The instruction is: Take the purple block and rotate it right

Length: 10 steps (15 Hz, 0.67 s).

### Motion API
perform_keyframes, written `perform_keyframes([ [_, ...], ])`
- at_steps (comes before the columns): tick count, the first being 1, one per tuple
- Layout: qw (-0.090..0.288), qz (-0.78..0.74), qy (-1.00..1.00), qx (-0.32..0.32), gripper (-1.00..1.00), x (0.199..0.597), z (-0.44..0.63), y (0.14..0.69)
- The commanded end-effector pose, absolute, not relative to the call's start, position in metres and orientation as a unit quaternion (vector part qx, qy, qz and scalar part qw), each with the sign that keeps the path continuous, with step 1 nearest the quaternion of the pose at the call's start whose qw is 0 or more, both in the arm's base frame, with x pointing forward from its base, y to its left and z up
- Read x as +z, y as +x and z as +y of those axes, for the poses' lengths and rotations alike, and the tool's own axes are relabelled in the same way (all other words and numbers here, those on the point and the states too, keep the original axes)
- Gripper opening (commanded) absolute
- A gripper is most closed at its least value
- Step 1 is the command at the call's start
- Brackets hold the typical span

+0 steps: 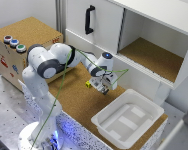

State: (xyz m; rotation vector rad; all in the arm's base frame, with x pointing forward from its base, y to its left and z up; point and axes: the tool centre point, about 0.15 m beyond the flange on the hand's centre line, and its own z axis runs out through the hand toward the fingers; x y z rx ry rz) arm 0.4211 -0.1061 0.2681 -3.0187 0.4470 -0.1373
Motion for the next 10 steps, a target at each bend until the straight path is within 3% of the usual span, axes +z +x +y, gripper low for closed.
perform_keyframes([
  [1,0.038,0.251,-0.967,-0.011,-1.0,0.287,-0.102,0.4],
  [3,0.001,0.273,-0.962,0.01,-1.0,0.273,-0.112,0.402],
  [5,0.009,0.331,-0.943,0.035,-1.0,0.261,-0.136,0.401],
  [7,-0.026,0.389,-0.92,0.037,-1.0,0.257,-0.152,0.398],
  [10,-0.03,0.453,-0.891,0.02,-1.0,0.25,-0.158,0.398],
])
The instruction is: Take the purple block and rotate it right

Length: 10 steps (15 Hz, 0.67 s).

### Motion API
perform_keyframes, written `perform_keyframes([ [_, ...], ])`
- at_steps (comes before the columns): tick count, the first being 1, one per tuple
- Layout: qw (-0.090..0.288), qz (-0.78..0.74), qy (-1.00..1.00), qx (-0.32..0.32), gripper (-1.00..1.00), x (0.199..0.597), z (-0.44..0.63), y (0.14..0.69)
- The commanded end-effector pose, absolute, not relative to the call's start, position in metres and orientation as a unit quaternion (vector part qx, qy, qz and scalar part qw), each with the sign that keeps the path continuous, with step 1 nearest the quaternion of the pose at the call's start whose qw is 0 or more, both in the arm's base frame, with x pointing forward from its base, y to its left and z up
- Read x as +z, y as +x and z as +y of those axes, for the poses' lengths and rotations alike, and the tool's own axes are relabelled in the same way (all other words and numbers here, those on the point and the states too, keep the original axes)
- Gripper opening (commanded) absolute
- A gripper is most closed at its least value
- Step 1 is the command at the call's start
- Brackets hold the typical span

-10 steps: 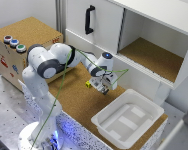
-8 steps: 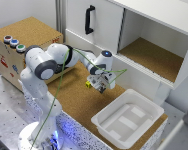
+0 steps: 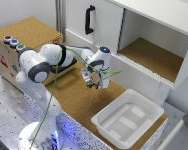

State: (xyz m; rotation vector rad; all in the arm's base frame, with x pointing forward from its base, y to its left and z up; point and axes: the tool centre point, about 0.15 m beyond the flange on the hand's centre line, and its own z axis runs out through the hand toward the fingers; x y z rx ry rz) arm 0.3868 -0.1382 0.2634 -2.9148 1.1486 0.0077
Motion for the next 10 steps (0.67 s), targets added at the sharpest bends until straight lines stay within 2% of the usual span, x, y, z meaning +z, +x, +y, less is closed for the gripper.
perform_keyframes([
  [1,-0.034,0.481,-0.876,0.018,-1.0,0.245,-0.157,0.399],
  [4,-0.023,0.584,-0.812,0.007,-1.0,0.231,-0.161,0.401],
  [6,-0.048,0.611,-0.79,0.017,-1.0,0.224,-0.167,0.411],
  [8,-0.031,0.664,-0.747,0.024,-1.0,0.216,-0.182,0.411],
  [10,-0.054,0.703,-0.709,0.018,-1.0,0.216,-0.189,0.41],
])
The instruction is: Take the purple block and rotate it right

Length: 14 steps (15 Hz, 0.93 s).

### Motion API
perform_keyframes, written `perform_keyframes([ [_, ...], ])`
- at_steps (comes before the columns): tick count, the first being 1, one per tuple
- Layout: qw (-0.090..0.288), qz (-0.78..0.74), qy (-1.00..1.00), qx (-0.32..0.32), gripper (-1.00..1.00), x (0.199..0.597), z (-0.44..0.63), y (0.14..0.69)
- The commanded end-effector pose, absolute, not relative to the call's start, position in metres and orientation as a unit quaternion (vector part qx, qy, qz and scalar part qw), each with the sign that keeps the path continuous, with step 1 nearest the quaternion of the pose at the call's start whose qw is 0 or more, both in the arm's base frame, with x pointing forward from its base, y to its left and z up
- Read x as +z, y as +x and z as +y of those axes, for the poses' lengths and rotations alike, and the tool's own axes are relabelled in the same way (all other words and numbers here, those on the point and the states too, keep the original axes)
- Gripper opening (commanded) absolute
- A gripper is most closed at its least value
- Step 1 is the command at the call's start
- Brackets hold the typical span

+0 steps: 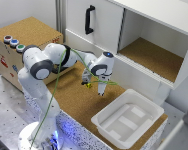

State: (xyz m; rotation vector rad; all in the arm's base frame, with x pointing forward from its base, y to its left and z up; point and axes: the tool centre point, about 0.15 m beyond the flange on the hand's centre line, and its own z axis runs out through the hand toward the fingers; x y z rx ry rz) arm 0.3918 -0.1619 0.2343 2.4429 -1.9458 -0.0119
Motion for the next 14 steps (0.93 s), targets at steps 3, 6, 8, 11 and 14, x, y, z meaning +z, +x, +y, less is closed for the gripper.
perform_keyframes([
  [3,-0.033,-0.761,0.648,-0.025,-1.0,0.205,-0.194,0.41],
  [6,-0.03,-0.749,0.661,-0.041,1.0,0.206,-0.187,0.428],
  [8,-0.044,-0.745,0.665,-0.03,1.0,0.21,-0.185,0.429],
  [11,-0.038,-0.713,0.7,0.003,1.0,0.231,-0.181,0.424],
  [14,-0.045,-0.658,0.751,0.021,1.0,0.251,-0.179,0.406],
])
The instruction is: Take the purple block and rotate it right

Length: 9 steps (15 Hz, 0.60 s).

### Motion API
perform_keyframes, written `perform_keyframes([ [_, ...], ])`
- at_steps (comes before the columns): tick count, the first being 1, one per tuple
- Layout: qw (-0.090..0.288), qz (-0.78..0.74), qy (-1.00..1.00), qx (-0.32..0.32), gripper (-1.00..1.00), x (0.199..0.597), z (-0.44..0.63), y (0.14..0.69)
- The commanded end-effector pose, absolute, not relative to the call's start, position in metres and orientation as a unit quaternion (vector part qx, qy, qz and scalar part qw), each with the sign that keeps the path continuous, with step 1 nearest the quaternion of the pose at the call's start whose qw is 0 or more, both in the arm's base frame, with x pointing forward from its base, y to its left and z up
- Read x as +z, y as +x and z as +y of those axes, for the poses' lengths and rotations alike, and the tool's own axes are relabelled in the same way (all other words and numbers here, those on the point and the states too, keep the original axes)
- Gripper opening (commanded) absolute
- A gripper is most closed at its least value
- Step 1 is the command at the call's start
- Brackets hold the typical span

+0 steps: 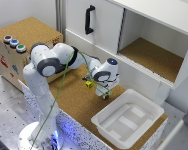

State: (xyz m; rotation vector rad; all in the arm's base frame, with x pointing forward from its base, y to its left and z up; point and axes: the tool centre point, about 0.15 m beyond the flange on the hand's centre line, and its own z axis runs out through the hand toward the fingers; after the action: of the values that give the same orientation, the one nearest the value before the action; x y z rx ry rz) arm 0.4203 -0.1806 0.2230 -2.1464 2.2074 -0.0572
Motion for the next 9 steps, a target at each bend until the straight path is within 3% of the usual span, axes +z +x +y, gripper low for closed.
perform_keyframes([
  [1,0.046,0.641,-0.766,-0.022,1.0,0.258,-0.178,0.399],
  [3,0.04,0.607,-0.793,-0.027,1.0,0.272,-0.174,0.387],
  [9,-0.059,0.362,-0.93,-0.022,1.0,0.3,-0.107,0.371],
])
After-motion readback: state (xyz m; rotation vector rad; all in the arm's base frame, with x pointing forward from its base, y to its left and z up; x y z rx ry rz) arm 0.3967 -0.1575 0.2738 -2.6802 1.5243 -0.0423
